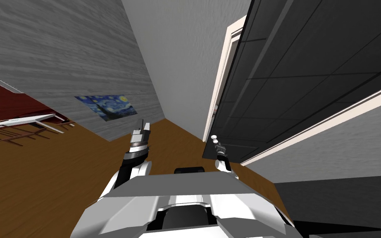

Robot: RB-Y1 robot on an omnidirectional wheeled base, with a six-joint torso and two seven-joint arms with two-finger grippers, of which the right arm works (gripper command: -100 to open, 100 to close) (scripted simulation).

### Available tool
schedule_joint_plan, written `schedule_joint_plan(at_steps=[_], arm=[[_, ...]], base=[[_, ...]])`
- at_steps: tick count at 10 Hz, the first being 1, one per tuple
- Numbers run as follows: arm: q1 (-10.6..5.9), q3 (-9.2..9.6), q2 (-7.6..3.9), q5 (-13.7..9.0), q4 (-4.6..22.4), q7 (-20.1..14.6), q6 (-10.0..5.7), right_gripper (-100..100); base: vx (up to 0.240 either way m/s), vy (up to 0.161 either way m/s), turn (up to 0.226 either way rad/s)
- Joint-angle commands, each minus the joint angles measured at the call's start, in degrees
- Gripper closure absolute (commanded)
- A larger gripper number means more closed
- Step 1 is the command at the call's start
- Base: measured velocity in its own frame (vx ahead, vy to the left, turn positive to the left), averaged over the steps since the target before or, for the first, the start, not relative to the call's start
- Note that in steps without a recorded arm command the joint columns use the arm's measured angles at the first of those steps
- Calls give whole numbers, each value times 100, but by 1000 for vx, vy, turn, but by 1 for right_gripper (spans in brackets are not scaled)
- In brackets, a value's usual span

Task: Pull the door open

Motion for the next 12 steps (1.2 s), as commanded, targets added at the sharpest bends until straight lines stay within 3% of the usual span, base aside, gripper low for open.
schedule_joint_plan(at_steps=[1,5,6,12], arm=[[-22,21,16,9,-7,-9,-22,100],[-22,21,16,9,-7,-9,-22,100],[65,190,-11,97,-25,-133,-184,-100],[299,786,-58,403,-125,-533,-719,-100]], base=[[-1,11,39],[-3,4,-8],[-135,-28,130],[-219,-51,159]])
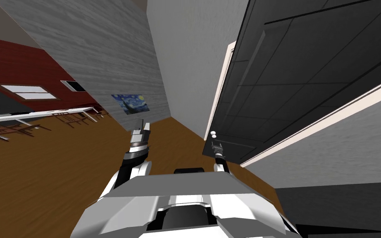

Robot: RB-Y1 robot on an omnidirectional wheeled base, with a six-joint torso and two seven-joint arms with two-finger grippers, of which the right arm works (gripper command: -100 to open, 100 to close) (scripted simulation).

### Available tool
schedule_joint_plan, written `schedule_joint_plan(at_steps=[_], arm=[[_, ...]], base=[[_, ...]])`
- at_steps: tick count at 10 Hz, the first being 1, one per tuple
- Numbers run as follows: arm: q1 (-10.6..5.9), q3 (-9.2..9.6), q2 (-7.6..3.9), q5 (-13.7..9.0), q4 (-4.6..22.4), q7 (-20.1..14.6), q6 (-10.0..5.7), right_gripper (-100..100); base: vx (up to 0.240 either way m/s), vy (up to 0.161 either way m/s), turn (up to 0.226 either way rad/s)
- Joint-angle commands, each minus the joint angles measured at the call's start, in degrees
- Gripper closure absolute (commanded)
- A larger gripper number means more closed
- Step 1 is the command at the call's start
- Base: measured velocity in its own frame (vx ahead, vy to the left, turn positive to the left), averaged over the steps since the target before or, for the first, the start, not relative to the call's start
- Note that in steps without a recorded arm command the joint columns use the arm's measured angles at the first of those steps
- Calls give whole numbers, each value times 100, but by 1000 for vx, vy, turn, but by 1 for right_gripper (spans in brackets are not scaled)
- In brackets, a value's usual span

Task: Pull the door open

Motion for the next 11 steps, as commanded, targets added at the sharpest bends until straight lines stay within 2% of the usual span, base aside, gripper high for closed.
schedule_joint_plan(at_steps=[1,2,5,7,8,9,11], arm=[[0,0,0,0,0,0,0,-100],[35,-40,-100,-29,81,-130,-99,-100],[103,-152,-313,-105,233,-367,-247,-100],[133,-202,-409,-140,301,-473,-314,-100],[159,-184,-358,-127,210,-404,-261,-100],[159,-184,-358,-127,210,-404,-261,100],[159,-184,-358,-127,210,-404,-261,100]], base=[[-89,-24,22],[128,3,144],[256,-15,140],[216,-39,94],[107,-25,26],[-12,-3,-42],[-38,1,7]])
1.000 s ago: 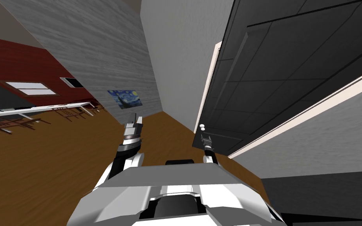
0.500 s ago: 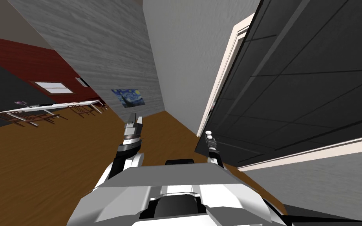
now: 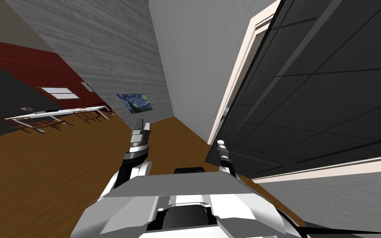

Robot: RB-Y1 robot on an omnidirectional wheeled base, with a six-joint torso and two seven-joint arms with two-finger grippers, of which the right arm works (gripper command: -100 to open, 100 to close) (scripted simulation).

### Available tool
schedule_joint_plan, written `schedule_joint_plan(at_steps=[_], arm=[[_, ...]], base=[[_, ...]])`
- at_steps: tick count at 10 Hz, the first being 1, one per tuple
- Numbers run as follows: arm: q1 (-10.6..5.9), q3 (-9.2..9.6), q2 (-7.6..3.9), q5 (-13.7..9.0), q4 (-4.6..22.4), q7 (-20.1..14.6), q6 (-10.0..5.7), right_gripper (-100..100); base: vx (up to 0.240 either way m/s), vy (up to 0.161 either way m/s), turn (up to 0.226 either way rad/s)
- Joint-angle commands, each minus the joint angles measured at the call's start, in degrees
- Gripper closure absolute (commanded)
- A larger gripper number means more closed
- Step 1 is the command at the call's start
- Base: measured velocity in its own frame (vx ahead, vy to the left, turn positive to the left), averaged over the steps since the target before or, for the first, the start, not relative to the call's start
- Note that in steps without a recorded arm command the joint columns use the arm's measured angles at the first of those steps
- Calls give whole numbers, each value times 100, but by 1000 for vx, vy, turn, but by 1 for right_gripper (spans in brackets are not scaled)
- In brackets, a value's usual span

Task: Pull the door open

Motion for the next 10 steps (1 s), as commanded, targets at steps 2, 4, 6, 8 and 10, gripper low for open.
schedule_joint_plan(at_steps=[2,4,6,8,10], arm=[[1,12,17,3,-7,-4,-7,100],[82,132,-92,56,-12,-151,-52,100],[132,227,-172,99,-30,-264,-103,100],[209,371,-294,165,-57,-436,-180,100],[307,554,-447,248,-91,-653,-278,100]], base=[[-16,5,-3],[-68,2,70],[-187,-33,115],[-226,-33,123],[-245,-28,139]])
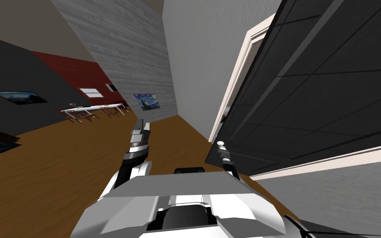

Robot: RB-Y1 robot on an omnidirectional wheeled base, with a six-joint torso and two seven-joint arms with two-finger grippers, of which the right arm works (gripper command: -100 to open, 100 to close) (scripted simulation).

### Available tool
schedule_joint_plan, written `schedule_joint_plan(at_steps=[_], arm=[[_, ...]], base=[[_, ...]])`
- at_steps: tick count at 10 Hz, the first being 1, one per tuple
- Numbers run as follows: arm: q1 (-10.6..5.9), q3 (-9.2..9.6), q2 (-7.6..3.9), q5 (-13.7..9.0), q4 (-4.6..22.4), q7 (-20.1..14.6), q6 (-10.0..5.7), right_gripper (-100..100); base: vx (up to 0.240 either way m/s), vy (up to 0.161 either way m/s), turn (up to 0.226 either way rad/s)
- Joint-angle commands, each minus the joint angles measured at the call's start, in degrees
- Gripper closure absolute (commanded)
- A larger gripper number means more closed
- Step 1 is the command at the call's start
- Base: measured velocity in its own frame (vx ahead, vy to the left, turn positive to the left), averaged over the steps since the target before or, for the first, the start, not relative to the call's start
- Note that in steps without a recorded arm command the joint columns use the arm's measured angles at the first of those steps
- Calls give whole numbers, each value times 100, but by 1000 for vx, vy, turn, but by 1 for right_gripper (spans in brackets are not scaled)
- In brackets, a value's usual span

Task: Pull the door open

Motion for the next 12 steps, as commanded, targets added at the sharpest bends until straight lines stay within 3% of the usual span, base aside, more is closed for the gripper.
schedule_joint_plan(at_steps=[1,3,4,12], arm=[[63,127,-109,62,-34,-164,-97,100],[136,264,-224,124,-60,-327,-170,100],[129,225,-184,104,-49,-262,-117,100],[468,743,-650,365,-67,-869,-651,100]], base=[[-237,-31,147],[-229,-17,109],[-92,-10,18],[-207,-33,113]])
